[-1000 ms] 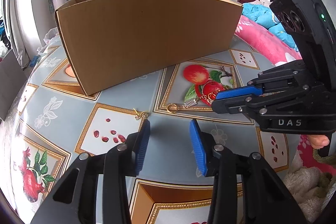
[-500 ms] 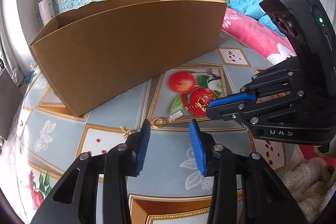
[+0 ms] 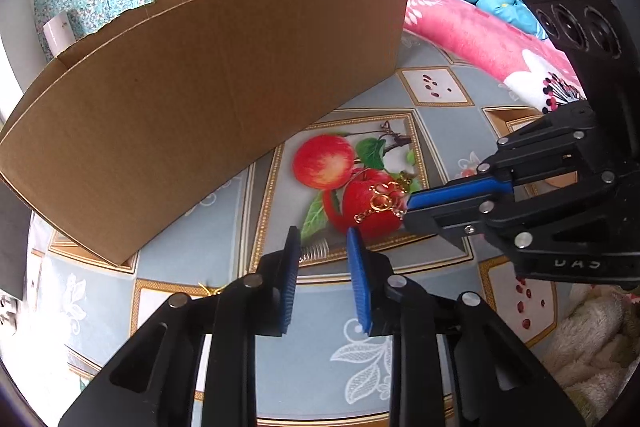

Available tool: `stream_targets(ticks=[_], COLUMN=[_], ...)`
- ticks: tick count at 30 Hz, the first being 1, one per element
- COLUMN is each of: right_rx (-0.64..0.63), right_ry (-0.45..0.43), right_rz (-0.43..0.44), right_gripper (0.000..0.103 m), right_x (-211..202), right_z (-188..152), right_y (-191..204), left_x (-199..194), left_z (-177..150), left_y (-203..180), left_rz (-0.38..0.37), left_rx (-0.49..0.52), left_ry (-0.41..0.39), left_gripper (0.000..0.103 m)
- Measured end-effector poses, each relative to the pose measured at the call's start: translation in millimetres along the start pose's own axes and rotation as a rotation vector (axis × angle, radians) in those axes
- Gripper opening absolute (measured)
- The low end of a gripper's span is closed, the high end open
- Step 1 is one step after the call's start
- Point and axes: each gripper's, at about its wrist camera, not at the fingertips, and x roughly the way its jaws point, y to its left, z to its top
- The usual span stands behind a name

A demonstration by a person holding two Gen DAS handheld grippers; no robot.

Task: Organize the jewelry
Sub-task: 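Lower the right gripper onto the gold flower keychain and close it, then carry the keychain over the box and open the right gripper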

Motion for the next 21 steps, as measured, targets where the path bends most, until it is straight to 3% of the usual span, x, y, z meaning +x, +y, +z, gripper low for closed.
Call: stream_targets(ticks=[9,21], right_rx=[0.021,0.027], right_ry=[-0.021,-0.022], right_rz=[0.046,0.052], right_gripper=[0.004,0.004], right_x=[-21.1,-24.1], right_z=[-13.3,-14.6], right_y=[-29.1,-34.7], left_x=[0.0,-0.6], left_z=[1.8,1.0], left_y=[0.6,0.9], left_rz=[0.007,0.008], left_rx=[-0.003,-0.004], left_ry=[0.043,0.048], left_gripper=[0.022,0.022])
